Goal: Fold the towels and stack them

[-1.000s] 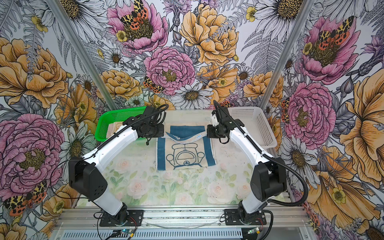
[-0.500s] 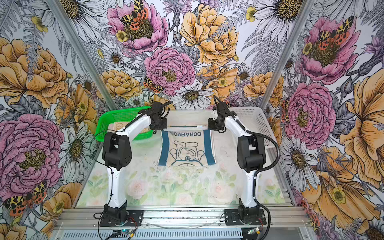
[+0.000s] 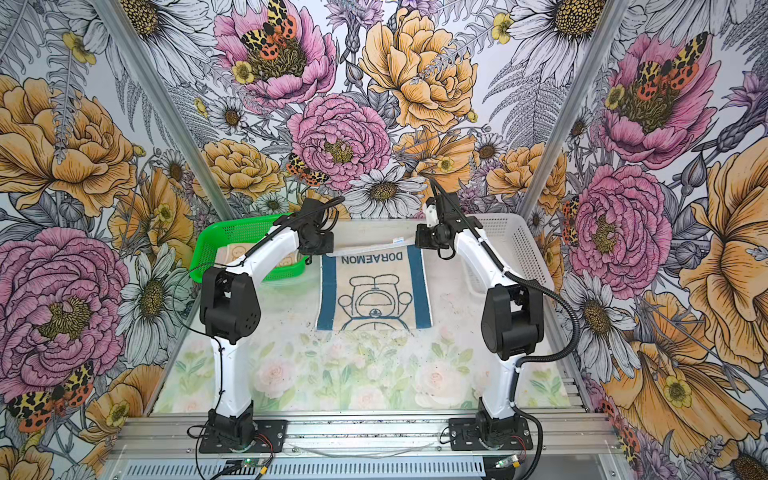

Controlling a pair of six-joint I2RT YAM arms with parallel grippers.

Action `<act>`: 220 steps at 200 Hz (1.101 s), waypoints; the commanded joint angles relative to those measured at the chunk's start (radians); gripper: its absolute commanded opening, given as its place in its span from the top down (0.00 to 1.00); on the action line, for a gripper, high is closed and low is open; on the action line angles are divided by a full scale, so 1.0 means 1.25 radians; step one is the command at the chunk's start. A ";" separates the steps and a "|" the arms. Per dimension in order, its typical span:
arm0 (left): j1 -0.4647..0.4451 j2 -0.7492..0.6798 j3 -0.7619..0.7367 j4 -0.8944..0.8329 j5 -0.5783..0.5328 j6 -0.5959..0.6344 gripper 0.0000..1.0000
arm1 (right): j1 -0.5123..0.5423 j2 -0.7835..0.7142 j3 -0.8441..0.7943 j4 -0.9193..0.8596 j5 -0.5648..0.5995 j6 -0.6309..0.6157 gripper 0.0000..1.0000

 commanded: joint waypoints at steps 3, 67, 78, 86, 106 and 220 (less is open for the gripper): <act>0.008 0.021 0.048 0.028 -0.006 0.012 1.00 | -0.007 0.052 0.025 0.010 0.016 -0.011 1.00; 0.025 0.175 0.175 0.025 0.021 0.006 1.00 | -0.015 0.201 0.124 0.012 0.023 -0.023 1.00; 0.027 0.188 0.188 0.024 0.021 0.004 1.00 | -0.015 0.215 0.144 0.011 0.022 -0.022 1.00; 0.027 0.195 0.197 0.025 0.018 0.001 0.97 | -0.015 0.221 0.155 0.011 0.022 -0.023 1.00; 0.029 0.218 0.220 0.025 0.009 0.001 0.83 | -0.016 0.243 0.181 0.009 0.043 -0.027 1.00; -0.032 -0.003 0.061 0.028 -0.012 0.035 0.59 | -0.007 0.210 0.209 0.010 0.029 -0.071 0.56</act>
